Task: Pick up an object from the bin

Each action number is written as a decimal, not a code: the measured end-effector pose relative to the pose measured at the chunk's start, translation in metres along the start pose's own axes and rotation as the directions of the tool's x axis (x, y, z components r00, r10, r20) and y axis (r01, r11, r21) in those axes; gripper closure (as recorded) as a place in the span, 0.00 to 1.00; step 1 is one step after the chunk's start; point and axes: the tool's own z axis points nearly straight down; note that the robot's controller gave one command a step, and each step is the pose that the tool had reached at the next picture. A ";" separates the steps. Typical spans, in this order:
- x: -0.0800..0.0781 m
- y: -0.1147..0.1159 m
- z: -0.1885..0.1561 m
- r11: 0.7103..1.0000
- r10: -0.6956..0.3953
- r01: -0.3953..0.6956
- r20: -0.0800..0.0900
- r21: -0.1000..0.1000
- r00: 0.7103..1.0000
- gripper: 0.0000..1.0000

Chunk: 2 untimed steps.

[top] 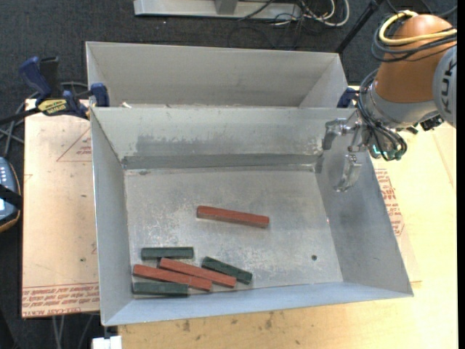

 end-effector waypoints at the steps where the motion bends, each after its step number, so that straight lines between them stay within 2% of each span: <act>1: -0.002 0.001 -0.005 1.000 -0.003 0.003 0.008 0.001 1.000 0.00; 2: 0.011 0.079 0.063 1.000 -0.029 0.029 0.010 0.001 1.000 0.00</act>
Offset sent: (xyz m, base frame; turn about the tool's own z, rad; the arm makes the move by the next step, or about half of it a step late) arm -0.0203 0.1323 -0.1090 -0.0484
